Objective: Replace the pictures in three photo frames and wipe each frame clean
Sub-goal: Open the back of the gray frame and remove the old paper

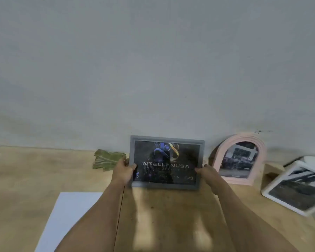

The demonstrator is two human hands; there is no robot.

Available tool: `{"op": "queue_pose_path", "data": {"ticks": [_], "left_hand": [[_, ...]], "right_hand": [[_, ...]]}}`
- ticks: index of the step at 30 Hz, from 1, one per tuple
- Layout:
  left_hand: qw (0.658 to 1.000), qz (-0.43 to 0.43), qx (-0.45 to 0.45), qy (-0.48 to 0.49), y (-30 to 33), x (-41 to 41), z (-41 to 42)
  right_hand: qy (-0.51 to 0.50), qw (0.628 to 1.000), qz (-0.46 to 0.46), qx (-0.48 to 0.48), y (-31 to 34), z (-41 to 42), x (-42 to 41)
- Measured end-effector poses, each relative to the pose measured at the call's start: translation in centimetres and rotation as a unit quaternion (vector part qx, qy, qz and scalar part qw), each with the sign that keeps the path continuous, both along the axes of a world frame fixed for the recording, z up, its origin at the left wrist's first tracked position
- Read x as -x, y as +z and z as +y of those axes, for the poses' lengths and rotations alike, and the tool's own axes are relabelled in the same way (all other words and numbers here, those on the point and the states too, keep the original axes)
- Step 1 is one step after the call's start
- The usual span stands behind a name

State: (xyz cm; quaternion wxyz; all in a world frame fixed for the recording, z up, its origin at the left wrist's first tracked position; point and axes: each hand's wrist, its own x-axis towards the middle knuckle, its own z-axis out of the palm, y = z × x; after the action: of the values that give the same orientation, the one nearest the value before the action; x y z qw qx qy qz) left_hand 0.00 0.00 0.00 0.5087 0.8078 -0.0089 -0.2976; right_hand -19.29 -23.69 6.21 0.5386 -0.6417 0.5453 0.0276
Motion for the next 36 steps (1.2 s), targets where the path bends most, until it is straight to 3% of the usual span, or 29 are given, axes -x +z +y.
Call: {"op": "queue_pose_path", "data": {"ticks": [7,12,15,19,23,26,30,34,36], "left_hand": [[0.999,-0.001,-0.021,-0.036,-2.9,-1.2,0.9],[0.999,0.013,-0.019,-0.032,-0.1,0.6,1.9],[0.992,-0.024,-0.101,-0.072,2.3,3.0,1.3],[0.931,-0.195,-0.221,-0.216,8.1,9.4,-1.2],[0.864,-0.312,-0.192,-0.346,15.2,19.1,-6.1],[0.82,-0.368,-0.206,-0.388,19.2,26.8,-8.9],[0.833,-0.392,-0.253,-0.298,20.4,32.5,-8.8],[0.87,-0.383,-0.241,-0.194,21.0,34.4,-7.2],[0.879,-0.383,-0.244,-0.145,21.9,34.1,-5.7]], "right_hand": [[-0.05,0.998,-0.034,-0.007,-0.2,-0.6,1.0],[-0.029,0.998,-0.06,-0.023,2.2,-0.8,4.6],[-0.025,0.997,-0.073,-0.026,4.7,-0.7,7.0],[-0.05,0.995,-0.088,-0.013,7.2,-0.1,9.9],[-0.062,0.993,-0.094,0.028,9.6,1.7,12.2],[-0.104,0.988,-0.11,0.045,12.0,3.8,13.8],[-0.109,0.981,-0.14,0.077,13.3,5.6,15.6],[-0.013,0.985,-0.12,0.126,15.6,7.9,15.7],[0.045,0.982,-0.155,0.096,17.3,9.2,15.5]]}}
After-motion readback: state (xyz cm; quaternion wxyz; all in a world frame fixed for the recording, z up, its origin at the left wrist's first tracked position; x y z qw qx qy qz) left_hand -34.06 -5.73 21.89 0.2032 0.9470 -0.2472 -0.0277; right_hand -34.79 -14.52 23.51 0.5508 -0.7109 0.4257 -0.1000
